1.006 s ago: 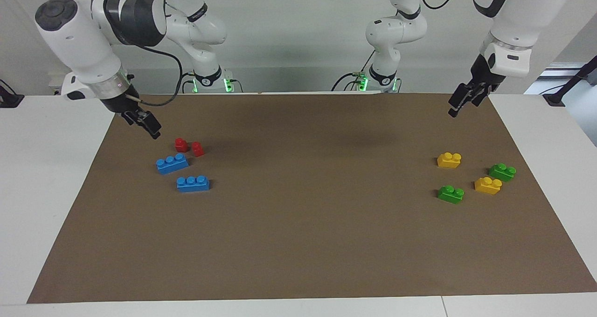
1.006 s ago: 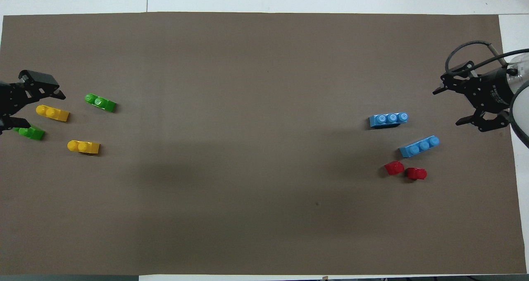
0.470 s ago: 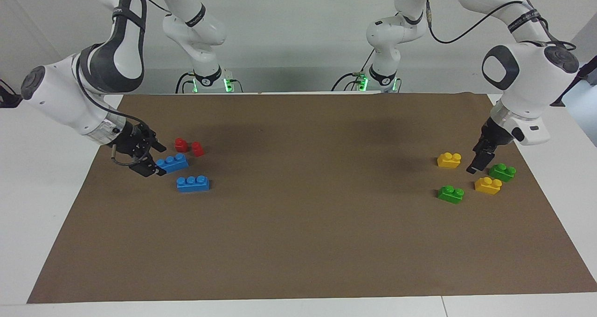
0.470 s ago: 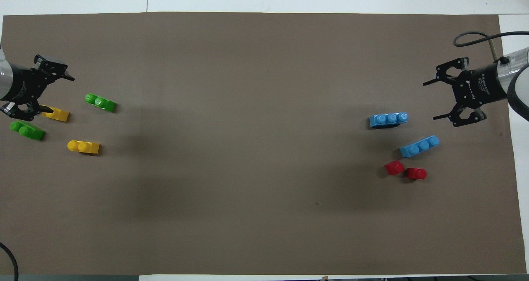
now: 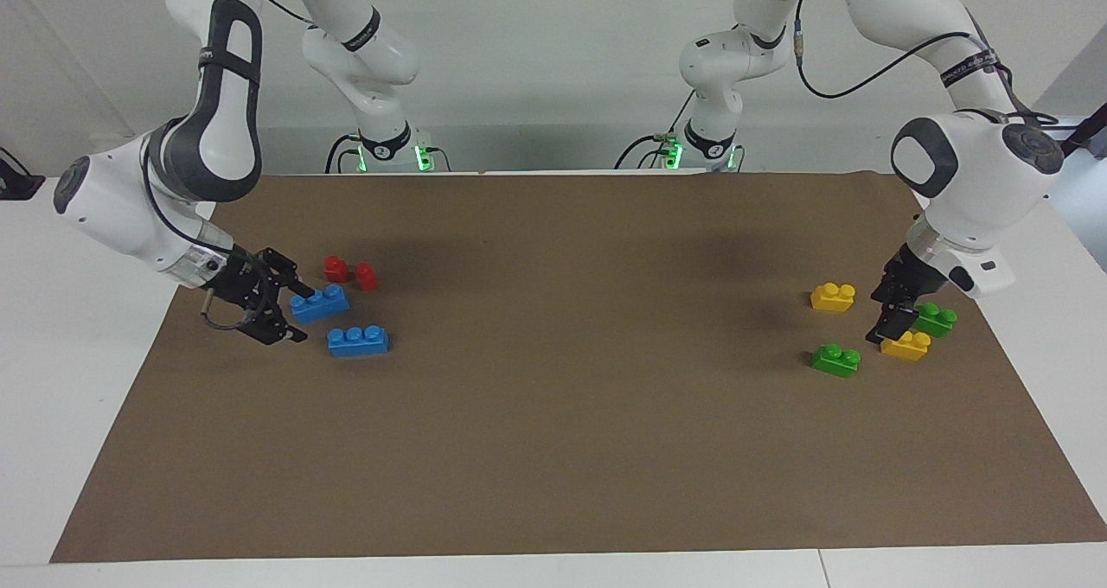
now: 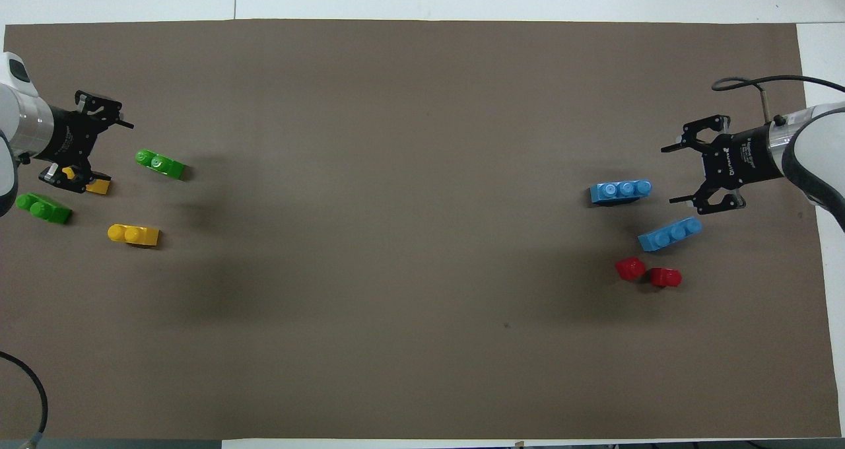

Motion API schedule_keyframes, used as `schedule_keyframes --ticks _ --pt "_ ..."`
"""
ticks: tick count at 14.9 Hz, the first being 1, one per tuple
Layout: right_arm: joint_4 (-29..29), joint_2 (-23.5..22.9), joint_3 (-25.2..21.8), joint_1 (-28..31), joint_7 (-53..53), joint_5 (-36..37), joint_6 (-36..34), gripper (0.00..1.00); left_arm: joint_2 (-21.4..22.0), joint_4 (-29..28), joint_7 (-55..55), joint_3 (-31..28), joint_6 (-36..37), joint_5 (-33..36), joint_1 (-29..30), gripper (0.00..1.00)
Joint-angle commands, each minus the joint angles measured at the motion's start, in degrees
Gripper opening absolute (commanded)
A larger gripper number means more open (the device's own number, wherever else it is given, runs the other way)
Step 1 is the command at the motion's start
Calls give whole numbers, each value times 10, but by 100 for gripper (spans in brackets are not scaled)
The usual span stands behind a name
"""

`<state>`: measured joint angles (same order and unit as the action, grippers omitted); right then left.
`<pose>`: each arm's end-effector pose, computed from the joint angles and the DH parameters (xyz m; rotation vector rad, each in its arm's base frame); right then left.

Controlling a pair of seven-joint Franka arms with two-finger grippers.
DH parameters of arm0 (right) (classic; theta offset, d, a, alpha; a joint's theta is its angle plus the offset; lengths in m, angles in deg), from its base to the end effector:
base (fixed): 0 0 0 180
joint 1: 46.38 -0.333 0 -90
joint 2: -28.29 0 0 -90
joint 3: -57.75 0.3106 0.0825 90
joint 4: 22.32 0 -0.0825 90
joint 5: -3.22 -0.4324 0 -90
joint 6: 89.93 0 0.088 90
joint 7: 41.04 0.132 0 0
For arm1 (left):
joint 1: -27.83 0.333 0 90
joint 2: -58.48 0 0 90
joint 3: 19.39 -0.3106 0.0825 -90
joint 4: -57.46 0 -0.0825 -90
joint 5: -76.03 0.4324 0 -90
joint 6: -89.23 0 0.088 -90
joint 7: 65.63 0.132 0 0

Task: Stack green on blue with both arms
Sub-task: 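Reach the left gripper to the green brick while the right gripper reaches the blue brick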

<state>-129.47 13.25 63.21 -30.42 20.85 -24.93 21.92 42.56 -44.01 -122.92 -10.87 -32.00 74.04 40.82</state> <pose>0.6356 -0.0764 0.3161 -2.0247 1.8722 0.5073 0.6807 0.0558 0.3597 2.5959 1.5951 0.0473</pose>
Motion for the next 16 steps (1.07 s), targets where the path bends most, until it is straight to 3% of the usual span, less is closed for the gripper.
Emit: schedule_keyframes --ticks 1,10,16 --pt "-8 -16 4 1 9 -18 13 92 -24 -6 -47 -2 -30 33 -1 100" --pt "-47 -38 4 -2 2 -19 63 93 -75 3 -107 -2 -83 46 -9 100" --pt "-68 -46 5 -2 -13 -39 91 91 -86 -6 -115 -2 -88 85 -7 100"
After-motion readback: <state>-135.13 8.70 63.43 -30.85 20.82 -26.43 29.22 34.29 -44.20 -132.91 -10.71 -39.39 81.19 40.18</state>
